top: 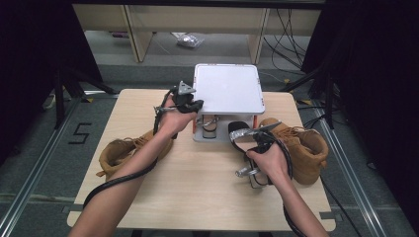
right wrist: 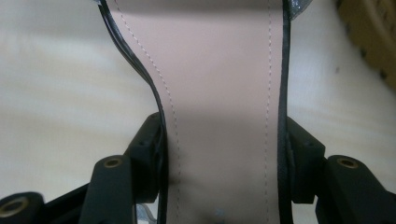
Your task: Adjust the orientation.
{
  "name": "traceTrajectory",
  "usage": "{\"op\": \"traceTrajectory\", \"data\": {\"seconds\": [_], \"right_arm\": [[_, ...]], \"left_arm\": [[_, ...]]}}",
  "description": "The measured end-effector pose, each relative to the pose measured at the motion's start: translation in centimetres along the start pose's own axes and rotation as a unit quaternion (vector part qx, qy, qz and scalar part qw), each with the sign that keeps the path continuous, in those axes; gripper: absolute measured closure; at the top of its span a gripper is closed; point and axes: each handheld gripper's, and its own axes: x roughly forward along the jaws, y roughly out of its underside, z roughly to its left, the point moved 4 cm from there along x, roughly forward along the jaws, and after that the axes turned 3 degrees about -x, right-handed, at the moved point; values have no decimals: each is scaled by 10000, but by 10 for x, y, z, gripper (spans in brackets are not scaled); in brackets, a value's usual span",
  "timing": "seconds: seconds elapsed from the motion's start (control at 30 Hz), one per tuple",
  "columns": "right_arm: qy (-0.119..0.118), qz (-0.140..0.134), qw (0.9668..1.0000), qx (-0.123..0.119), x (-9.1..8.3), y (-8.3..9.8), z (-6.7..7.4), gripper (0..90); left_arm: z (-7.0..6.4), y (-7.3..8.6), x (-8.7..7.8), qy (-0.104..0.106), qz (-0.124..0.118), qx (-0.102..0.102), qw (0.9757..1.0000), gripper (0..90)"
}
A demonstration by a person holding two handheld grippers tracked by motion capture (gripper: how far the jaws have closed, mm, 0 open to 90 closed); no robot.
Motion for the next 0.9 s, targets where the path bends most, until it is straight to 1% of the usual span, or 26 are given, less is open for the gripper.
{"op": "traceTrajectory", "data": {"seconds": [0.03,0.07,0.1,0.13,0.17,0.2,0.23,0.27,0.3,0.33,0.37,0.4,0.53,0.57,0.6,0.63,0.67,0.7,0.73,0.77,0.8,0.83,0.87,0.9], "right_arm": [[-68,335,9960,821,-4,-1,12,439],[-29,382,9947,955,-2,-5,14,439],[-10,355,9937,1059,0,-9,17,439],[-7,343,9941,1033,3,-12,17,439],[53,292,9931,1135,7,-15,19,439],[20,371,9926,1157,10,-17,20,439],[61,298,9921,1216,14,-19,22,439],[53,389,9913,1255,18,-21,24,439],[137,324,9931,1119,24,-23,23,439],[164,314,9934,1087,27,-23,23,439],[145,421,9906,1295,29,-24,25,439],[274,457,9898,1323,32,-24,25,438],[413,479,9890,1337,40,-24,25,438],[383,427,9891,1353,40,-24,26,438],[359,431,9895,1331,40,-24,25,438],[353,473,9878,1444,41,-25,26,437],[448,518,9849,1593,42,-26,27,437],[438,569,9817,1761,42,-26,29,437],[449,476,9825,1746,44,-27,29,436],[454,438,9868,1491,44,-26,25,436],[428,431,9876,1451,45,-26,25,435],[440,422,9831,1727,47,-27,29,434],[444,436,9847,1626,46,-27,28,434],[411,408,9877,1451,46,-26,26,433]], "left_arm": [[1,0,-1,-8,42,54,10000,898],[1,0,-1,-8,39,61,10000,897],[1,1,-1,-4,37,63,10000,898],[1,0,-1,-1,36,57,10000,898],[1,0,-1,-13,47,59,10000,898],[1,0,-1,-10,49,61,10000,898],[1,0,-1,-3,42,56,10000,898],[1,0,-1,-6,49,62,10000,898],[1,0,-1,2,39,53,10000,898],[1,0,-1,-15,51,59,10000,898],[1,0,-1,-9,41,54,10000,898],[1,0,-1,0,37,57,10000,898],[1,0,-1,4,43,65,10000,898],[1,1,-1,8,33,50,10000,898],[1,1,-1,6,35,54,10000,898],[1,0,-1,2,46,60,10000,898],[1,0,-1,-8,50,66,10000,898],[0,0,-1,-16,53,73,10000,898],[0,0,-1,-29,61,75,9999,898],[0,0,-1,-32,54,68,10000,898],[0,0,-1,-34,53,73,10000,898],[0,1,-1,-27,54,69,10000,898],[1,1,-1,-10,44,60,10000,898],[1,0,-1,-11,56,67,10000,898]]}}
